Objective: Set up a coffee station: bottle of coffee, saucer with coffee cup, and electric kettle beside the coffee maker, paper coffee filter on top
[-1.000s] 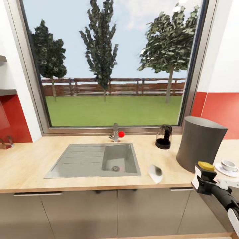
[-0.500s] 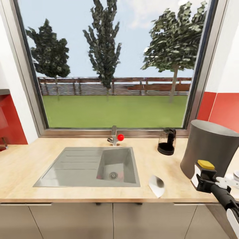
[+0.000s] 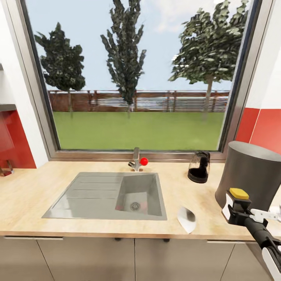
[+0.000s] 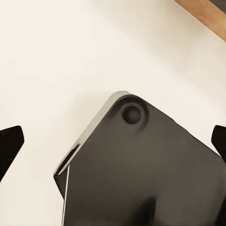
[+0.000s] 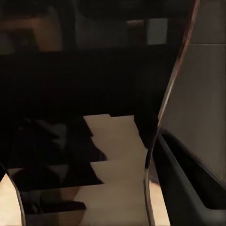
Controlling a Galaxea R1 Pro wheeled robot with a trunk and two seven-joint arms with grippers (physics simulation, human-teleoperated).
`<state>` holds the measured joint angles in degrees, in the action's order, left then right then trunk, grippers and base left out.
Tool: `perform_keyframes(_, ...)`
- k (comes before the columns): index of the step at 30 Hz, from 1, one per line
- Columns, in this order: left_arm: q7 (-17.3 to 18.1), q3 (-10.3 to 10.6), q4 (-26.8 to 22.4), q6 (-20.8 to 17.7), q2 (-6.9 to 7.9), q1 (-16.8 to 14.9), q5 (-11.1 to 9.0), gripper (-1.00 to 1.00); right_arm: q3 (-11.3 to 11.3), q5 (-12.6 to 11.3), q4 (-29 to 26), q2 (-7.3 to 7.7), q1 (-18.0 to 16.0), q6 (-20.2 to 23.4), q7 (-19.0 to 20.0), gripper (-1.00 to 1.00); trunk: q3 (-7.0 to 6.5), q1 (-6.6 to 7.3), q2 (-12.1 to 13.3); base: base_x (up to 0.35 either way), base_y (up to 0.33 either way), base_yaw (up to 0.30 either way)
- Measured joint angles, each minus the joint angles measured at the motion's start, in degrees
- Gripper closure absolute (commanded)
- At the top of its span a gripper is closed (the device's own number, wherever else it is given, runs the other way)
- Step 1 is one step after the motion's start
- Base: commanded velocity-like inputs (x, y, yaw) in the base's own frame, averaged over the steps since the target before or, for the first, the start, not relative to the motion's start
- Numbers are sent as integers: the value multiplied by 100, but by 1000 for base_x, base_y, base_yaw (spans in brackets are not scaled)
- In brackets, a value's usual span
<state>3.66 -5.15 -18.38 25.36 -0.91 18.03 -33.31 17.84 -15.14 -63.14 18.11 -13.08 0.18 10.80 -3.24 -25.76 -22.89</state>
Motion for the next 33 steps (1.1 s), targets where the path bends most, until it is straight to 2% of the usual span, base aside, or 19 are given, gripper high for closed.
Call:
perform_keyframes(4,0,0,1,-1,0,-3,-2,-100,-6,2,71,-1,0,-37,-16,100,0,0,0,17,0,2)
perform_keyframes(12,0,0,1,-5,2,0,-5,-100,-7,-47,96,-2,0,-44,-34,100,1,0,1,212,0,0)
perform_keyframes(25,0,0,-8,8,6,1,-29,-100,2,-52,104,-6,0,-43,-35,100,0,0,0,10,0,0)
perform_keyframes(33,0,0,-6,-1,2,2,-14,-100,0,-45,289,-1,0,-271,-38,100,0,0,0,0,0,0)
